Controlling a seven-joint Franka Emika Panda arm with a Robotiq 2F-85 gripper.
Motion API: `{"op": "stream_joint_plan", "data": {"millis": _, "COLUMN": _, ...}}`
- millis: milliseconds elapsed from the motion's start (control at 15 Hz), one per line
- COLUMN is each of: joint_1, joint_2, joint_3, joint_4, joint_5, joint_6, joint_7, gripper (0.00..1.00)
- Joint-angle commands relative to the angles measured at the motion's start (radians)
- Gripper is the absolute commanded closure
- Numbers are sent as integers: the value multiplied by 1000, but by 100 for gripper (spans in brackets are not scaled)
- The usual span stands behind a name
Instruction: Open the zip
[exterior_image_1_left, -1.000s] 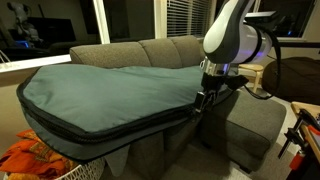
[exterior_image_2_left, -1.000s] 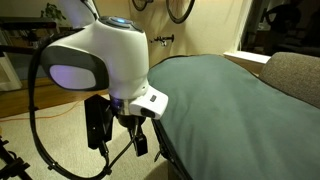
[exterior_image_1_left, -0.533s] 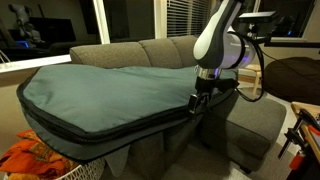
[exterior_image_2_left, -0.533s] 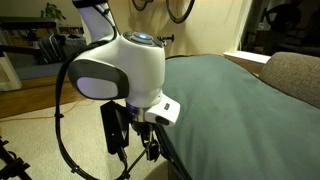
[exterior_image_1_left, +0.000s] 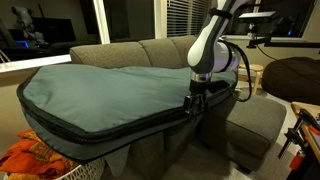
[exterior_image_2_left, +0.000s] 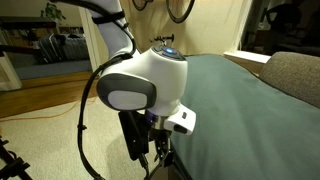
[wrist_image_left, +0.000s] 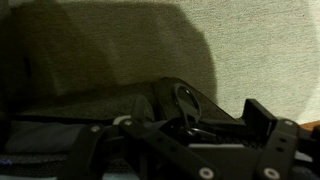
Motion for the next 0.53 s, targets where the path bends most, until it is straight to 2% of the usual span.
{"op": "stream_joint_plan", "data": {"millis": 0, "joint_1": -39, "joint_2": 43, "joint_3": 16, "joint_4": 67, "joint_5": -90, "joint_6": -62, "joint_7": 89, "gripper": 0}}
{"op": "stream_joint_plan", "data": {"millis": 333, "joint_1": -51, "joint_2": 61, "joint_3": 25, "joint_4": 98, "joint_5": -122, "joint_6": -87, "joint_7": 121, "gripper": 0}}
{"op": "stream_joint_plan", "data": {"millis": 400, "joint_1": -54, "joint_2": 61, "joint_3": 28, "joint_4": 99, "joint_5": -124, "joint_6": -88, "joint_7": 123, "gripper": 8}}
{"op": "stream_joint_plan", "data": {"millis": 467, "joint_1": -55, "joint_2": 60, "joint_3": 30, "joint_4": 99, "joint_5": -123, "joint_6": -88, "joint_7": 123, "gripper": 26}}
